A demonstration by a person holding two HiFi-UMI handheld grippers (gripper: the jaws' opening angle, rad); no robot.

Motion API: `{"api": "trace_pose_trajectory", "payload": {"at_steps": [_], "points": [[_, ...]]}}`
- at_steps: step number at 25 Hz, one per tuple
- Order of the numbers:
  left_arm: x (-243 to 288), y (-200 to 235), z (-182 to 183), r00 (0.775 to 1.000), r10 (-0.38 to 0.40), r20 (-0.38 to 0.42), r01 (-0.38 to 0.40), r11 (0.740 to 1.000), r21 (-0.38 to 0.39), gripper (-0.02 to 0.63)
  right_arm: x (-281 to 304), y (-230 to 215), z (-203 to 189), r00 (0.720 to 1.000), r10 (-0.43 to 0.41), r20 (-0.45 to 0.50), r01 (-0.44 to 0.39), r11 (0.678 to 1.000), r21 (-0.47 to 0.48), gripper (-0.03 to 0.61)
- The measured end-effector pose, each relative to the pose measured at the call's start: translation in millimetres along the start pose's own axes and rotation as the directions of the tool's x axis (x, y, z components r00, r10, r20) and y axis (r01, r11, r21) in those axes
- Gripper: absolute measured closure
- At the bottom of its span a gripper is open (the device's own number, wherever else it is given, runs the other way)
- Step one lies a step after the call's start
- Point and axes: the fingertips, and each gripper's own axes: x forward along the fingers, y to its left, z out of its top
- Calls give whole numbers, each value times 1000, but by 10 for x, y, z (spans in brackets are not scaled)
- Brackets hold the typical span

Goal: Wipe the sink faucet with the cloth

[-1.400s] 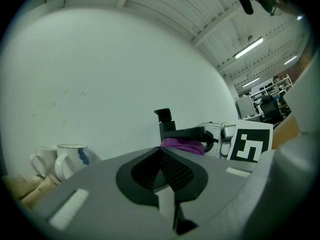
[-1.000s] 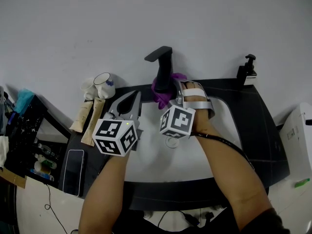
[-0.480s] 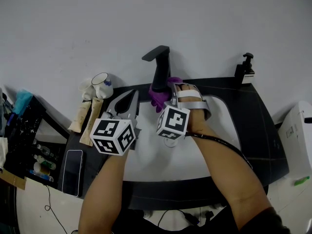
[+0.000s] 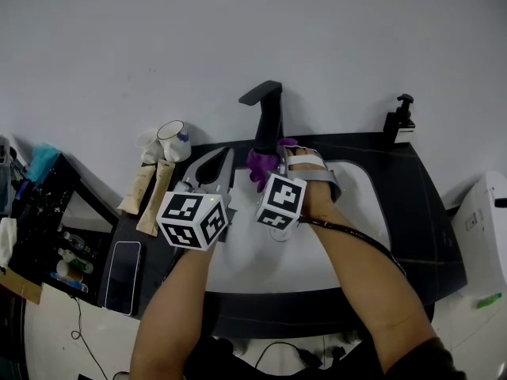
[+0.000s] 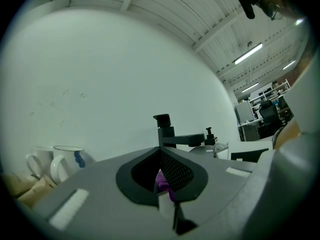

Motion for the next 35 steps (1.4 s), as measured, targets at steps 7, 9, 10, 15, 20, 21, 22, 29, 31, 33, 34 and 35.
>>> {"api": "trace_pose_trajectory", "payload": {"at_steps": [7,9,10,15,20,21,22,29,31,33,34,35], "points": [[1,46,-35,1000,8,-11,-8,1000,-6,597,-111,-36,-37,998,60,0,-60,997,45,528],[-6,66,-47,1000,14,-12,-14,1000,-15,597,-175,-134,-108,999,43,-11,-42,996,76,528],[-8,78,-50,1000,17,-12,-17,1000,-19,597,-207,-209,-151,999,29,-12,-28,995,100,528],[-9,120,-82,999,32,-26,-32,999,-15,597,-376,-885,-424,982,-189,-6,186,959,214,526],[27,133,-49,999,32,-5,-32,999,7,597,-542,-1518,-376,940,-338,50,311,907,283,525],[33,118,-50,1000,28,-2,-28,999,17,597,-553,-1596,-338,938,-343,53,316,907,277,526],[41,97,-52,1000,22,1,-22,999,26,597,-540,-1665,-305,939,-341,50,318,912,259,525],[81,8,-67,1000,-10,-4,11,997,78,598,-267,-1776,-301,972,-232,33,213,933,289,525],[89,-6,-74,1000,-15,-4,15,997,72,598,-191,-1663,-323,982,-185,39,167,945,282,525],[92,0,-65,1000,-13,1,13,998,67,598,-132,-1584,-283,986,-161,52,145,962,230,525],[88,9,-59,1000,-11,2,11,998,67,598,-119,-1563,-253,986,-158,60,142,967,214,525],[85,17,-57,1000,-9,1,9,998,68,598,-112,-1548,-230,985,-158,67,141,968,209,525]]}}
